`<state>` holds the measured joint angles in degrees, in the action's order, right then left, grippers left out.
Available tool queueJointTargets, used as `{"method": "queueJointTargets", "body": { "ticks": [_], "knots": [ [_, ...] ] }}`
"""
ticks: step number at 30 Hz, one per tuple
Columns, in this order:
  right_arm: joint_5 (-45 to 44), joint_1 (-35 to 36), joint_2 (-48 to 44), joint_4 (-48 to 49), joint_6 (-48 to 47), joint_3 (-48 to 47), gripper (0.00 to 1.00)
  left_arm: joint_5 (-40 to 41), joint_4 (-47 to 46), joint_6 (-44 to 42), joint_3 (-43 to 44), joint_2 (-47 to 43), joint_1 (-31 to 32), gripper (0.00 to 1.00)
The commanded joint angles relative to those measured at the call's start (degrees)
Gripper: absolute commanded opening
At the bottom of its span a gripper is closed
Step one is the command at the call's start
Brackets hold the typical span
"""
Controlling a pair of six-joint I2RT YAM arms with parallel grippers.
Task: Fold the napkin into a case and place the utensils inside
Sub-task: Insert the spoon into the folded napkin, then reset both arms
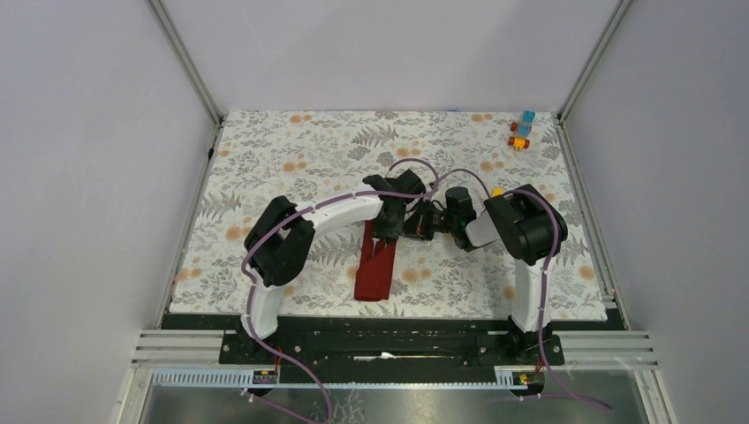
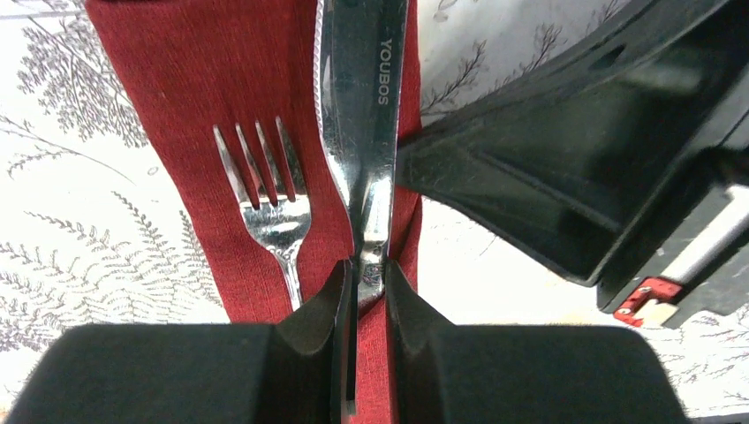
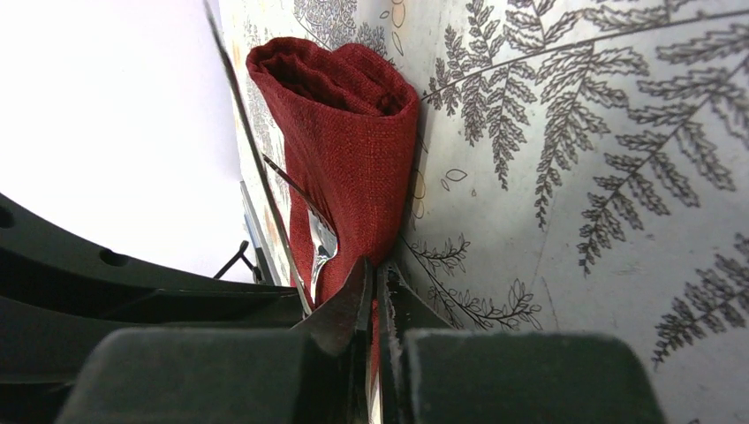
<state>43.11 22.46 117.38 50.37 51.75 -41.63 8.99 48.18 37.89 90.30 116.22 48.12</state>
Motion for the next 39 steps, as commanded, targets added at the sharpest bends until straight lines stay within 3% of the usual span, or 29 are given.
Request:
{"method": "queueJointTargets", "body": {
  "ticks": [1, 27, 34, 39],
  "knots": [
    [-0.5, 0.7, 0.1, 2.9, -0.2, -0.3, 0.00, -0.8, 0.1, 2.0, -1.9, -4.7, 0.6, 0.00],
    [-1.3, 1.1, -0.4, 1.4, -1.3, -0.5, 0.00, -4.9, 0.3, 3.2, -8.4, -6.1, 1.9, 0.00],
    [-1.4, 1.4, -0.5, 0.8, -1.8, -0.7, 0.00, -2.8, 2.0, 3.0, -5.5, -6.0, 1.9, 0.27],
    [-1.6, 1.5, -0.7, 0.5, -2.1, -0.7, 0.00, -0.9, 3.7, 2.5, -2.3, -5.8, 1.8, 0.36]
  ]
}}
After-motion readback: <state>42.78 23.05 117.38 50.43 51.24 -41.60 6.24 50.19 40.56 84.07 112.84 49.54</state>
